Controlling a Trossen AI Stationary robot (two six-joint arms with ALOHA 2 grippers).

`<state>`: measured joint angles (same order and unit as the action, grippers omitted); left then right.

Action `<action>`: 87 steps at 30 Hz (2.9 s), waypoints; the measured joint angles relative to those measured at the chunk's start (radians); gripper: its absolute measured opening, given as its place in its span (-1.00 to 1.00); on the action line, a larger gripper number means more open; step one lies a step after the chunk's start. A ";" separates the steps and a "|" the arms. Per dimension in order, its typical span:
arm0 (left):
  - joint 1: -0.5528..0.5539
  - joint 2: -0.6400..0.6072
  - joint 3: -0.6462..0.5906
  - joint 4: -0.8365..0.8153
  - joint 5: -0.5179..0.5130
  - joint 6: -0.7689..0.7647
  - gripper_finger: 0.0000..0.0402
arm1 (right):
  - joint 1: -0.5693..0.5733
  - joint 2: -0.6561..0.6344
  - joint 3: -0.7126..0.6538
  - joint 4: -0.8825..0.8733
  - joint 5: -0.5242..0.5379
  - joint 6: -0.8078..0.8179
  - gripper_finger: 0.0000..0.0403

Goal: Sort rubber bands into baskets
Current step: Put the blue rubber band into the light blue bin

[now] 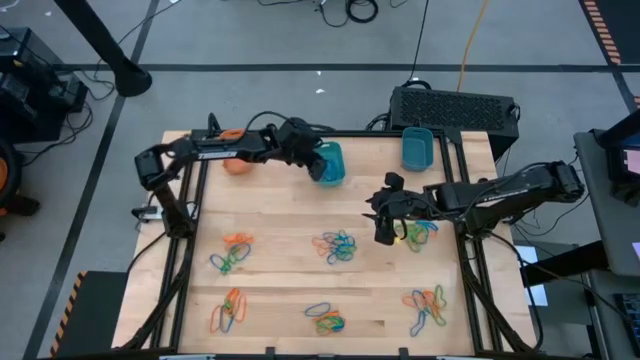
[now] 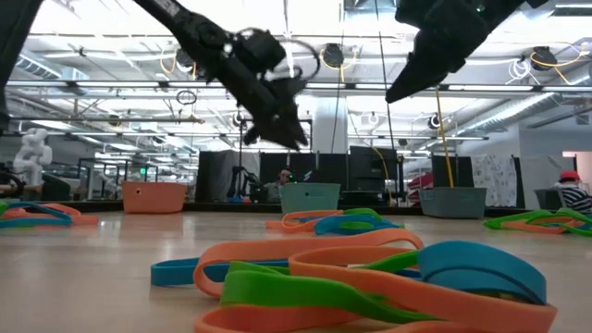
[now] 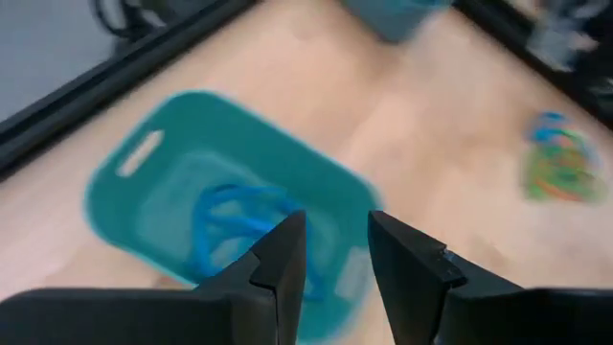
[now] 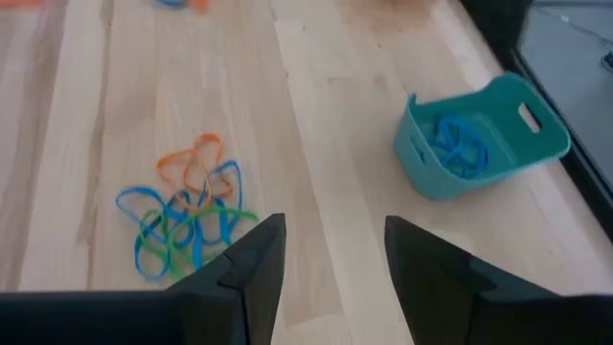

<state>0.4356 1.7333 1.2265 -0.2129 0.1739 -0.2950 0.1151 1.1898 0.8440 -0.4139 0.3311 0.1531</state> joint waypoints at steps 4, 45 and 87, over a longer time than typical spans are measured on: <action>-0.122 -0.046 -0.001 -0.129 -0.007 0.070 -0.40 | 0.003 -0.016 0.000 -0.027 -0.047 0.003 -0.15; -0.458 0.279 -0.002 0.063 -0.227 0.249 -0.40 | 0.005 -0.042 0.000 -0.055 -0.075 0.063 -0.15; -0.466 0.006 0.000 -0.158 -0.540 0.305 -0.99 | 0.004 -0.042 0.000 -0.058 -0.072 0.049 -0.15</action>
<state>-0.0300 1.7388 1.2266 -0.3706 -0.3664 0.0101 0.1193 1.1477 0.8440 -0.4724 0.2592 0.2020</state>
